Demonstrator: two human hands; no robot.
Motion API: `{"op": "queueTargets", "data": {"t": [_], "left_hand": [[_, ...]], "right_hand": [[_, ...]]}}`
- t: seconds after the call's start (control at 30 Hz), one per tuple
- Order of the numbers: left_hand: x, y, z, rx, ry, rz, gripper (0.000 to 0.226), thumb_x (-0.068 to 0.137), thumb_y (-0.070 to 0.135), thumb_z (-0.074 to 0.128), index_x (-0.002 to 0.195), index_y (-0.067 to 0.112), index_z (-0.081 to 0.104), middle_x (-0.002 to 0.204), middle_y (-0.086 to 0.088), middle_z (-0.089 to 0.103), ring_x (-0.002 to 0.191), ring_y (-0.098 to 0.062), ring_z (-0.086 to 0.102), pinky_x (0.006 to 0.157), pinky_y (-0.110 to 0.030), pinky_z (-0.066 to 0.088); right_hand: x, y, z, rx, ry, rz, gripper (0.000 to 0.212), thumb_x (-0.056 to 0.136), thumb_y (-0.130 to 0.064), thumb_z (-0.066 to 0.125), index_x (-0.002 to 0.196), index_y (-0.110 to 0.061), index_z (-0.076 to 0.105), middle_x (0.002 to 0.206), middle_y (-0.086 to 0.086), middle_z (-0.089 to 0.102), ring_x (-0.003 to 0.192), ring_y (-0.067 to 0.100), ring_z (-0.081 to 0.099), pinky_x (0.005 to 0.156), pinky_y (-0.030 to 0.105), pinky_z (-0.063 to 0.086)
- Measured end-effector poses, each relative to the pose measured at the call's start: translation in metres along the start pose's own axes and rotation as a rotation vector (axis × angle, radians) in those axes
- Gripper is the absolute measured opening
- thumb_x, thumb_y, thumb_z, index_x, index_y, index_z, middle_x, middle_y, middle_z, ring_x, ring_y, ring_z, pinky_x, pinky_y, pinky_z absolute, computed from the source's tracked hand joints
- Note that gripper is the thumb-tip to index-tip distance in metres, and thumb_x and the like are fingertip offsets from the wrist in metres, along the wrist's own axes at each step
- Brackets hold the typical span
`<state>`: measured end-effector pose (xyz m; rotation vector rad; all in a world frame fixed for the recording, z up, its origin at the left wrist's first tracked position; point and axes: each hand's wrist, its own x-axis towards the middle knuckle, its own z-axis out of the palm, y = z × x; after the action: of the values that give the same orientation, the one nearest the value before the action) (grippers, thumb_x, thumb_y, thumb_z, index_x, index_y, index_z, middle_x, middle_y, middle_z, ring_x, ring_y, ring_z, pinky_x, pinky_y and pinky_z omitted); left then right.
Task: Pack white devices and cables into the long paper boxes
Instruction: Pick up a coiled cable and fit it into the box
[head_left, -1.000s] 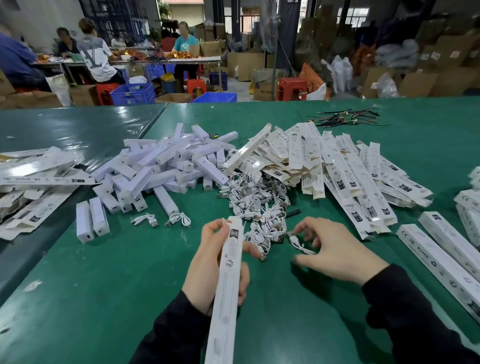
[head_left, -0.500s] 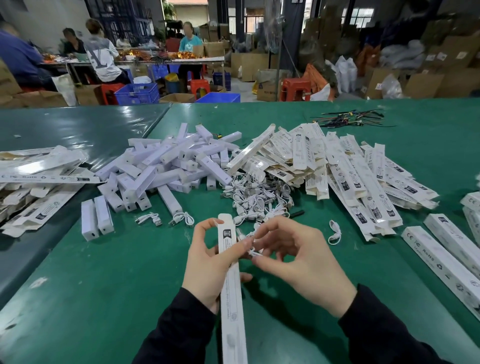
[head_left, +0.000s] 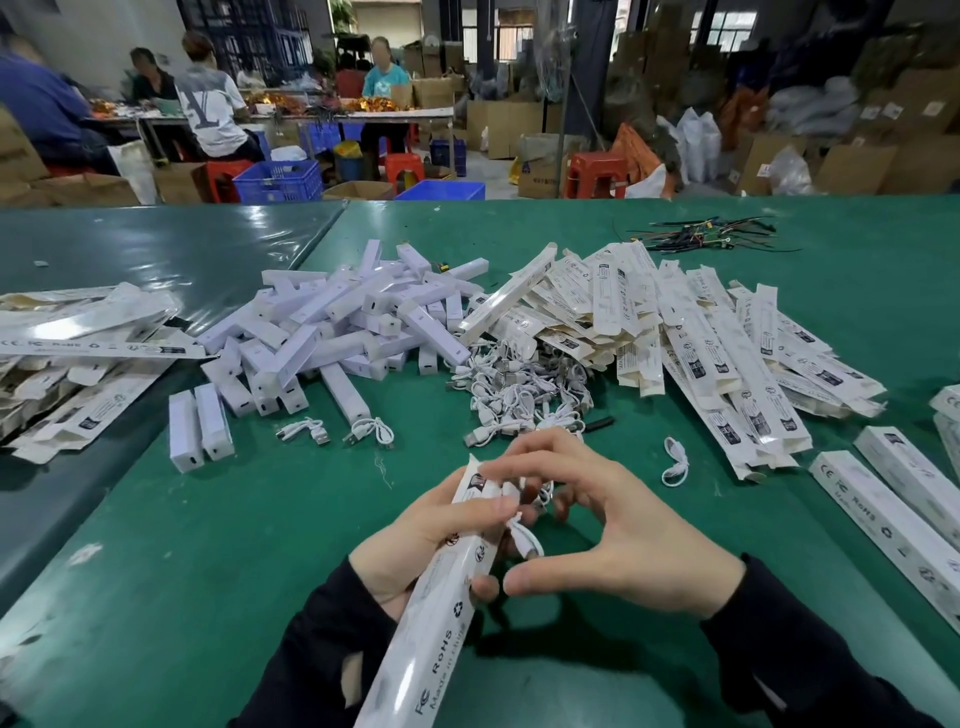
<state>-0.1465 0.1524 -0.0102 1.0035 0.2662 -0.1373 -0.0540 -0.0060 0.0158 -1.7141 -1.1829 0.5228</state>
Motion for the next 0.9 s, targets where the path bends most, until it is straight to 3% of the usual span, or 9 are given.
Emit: {"op": "queueTargets", "data": {"t": [0.17, 0.27, 0.37, 0.5, 0.63, 0.73, 0.83, 0.9], "left_hand": [[0.001, -0.002, 0.002, -0.046, -0.015, -0.041, 0.047, 0.072, 0.007, 0.067, 0.117, 0.009, 0.055, 0.074, -0.009, 0.065, 0.052, -0.016, 0.061, 0.033, -0.018, 0.043], [0.000, 0.001, 0.001, -0.062, -0.027, -0.030, 0.042, 0.072, 0.006, 0.066, 0.113, 0.009, 0.054, 0.070, -0.011, 0.064, 0.048, -0.014, 0.060, 0.031, -0.017, 0.041], [-0.002, 0.001, 0.001, -0.079, -0.052, -0.034, 0.049, 0.073, 0.004, 0.066, 0.120, 0.012, 0.055, 0.067, -0.010, 0.063, 0.048, -0.013, 0.058, 0.030, -0.018, 0.041], [-0.003, 0.002, 0.001, -0.127, -0.146, -0.042, 0.081, 0.057, 0.002, 0.086, 0.129, 0.008, 0.049, 0.076, -0.012, 0.063, 0.053, -0.016, 0.058, 0.031, -0.020, 0.043], [-0.005, 0.004, 0.002, -0.051, -0.095, -0.030, 0.054, 0.073, 0.004, 0.072, 0.123, 0.010, 0.055, 0.094, -0.016, 0.071, 0.052, -0.016, 0.059, 0.035, -0.019, 0.044], [-0.005, 0.003, 0.004, 0.063, -0.073, -0.016, 0.059, 0.074, 0.001, 0.067, 0.126, 0.008, 0.041, 0.105, -0.028, 0.069, 0.051, -0.021, 0.060, 0.036, -0.022, 0.046], [-0.005, -0.001, 0.007, 0.203, -0.114, -0.033, 0.055, 0.075, 0.002, 0.069, 0.118, 0.012, 0.037, 0.106, -0.032, 0.067, 0.053, -0.023, 0.063, 0.038, -0.025, 0.048], [-0.005, -0.004, 0.008, 0.254, -0.133, -0.046, 0.056, 0.077, 0.004, 0.071, 0.118, 0.011, 0.035, 0.106, -0.033, 0.067, 0.054, -0.024, 0.065, 0.039, -0.026, 0.050]], "right_hand": [[0.000, 0.000, -0.006, -0.024, -0.002, 0.003, 0.042, 0.065, -0.024, 0.090, 0.103, -0.031, 0.073, 0.114, -0.011, 0.053, 0.107, 0.012, 0.055, 0.084, 0.029, 0.044], [0.001, 0.001, -0.008, -0.003, 0.012, -0.021, 0.040, 0.069, -0.018, 0.088, 0.105, -0.025, 0.073, 0.117, -0.014, 0.057, 0.114, 0.012, 0.056, 0.087, 0.031, 0.046], [0.000, 0.002, -0.008, 0.001, 0.016, -0.047, 0.036, 0.069, -0.017, 0.086, 0.103, -0.021, 0.074, 0.119, -0.014, 0.064, 0.116, 0.012, 0.058, 0.086, 0.028, 0.048], [0.000, 0.002, -0.015, 0.051, 0.058, -0.066, 0.030, 0.070, -0.013, 0.085, 0.098, -0.017, 0.075, 0.107, -0.003, 0.070, 0.102, 0.015, 0.065, 0.083, 0.026, 0.050], [0.001, 0.004, -0.024, 0.313, 0.202, -0.001, 0.023, 0.069, -0.013, 0.083, 0.090, -0.009, 0.077, 0.092, 0.014, 0.074, 0.082, 0.017, 0.069, 0.078, 0.026, 0.057], [0.003, 0.008, -0.025, 0.468, 0.323, 0.095, 0.026, 0.067, -0.016, 0.075, 0.092, -0.007, 0.077, 0.083, 0.016, 0.074, 0.074, 0.020, 0.070, 0.068, 0.026, 0.059], [0.003, 0.008, -0.027, 0.413, 0.365, 0.123, 0.025, 0.071, -0.015, 0.072, 0.094, -0.006, 0.078, 0.082, 0.013, 0.072, 0.065, 0.015, 0.061, 0.061, 0.021, 0.054], [0.002, 0.008, -0.030, 0.292, 0.285, 0.105, 0.025, 0.080, -0.013, 0.067, 0.102, -0.005, 0.076, 0.086, 0.008, 0.067, 0.064, 0.010, 0.056, 0.063, 0.020, 0.050]]}}
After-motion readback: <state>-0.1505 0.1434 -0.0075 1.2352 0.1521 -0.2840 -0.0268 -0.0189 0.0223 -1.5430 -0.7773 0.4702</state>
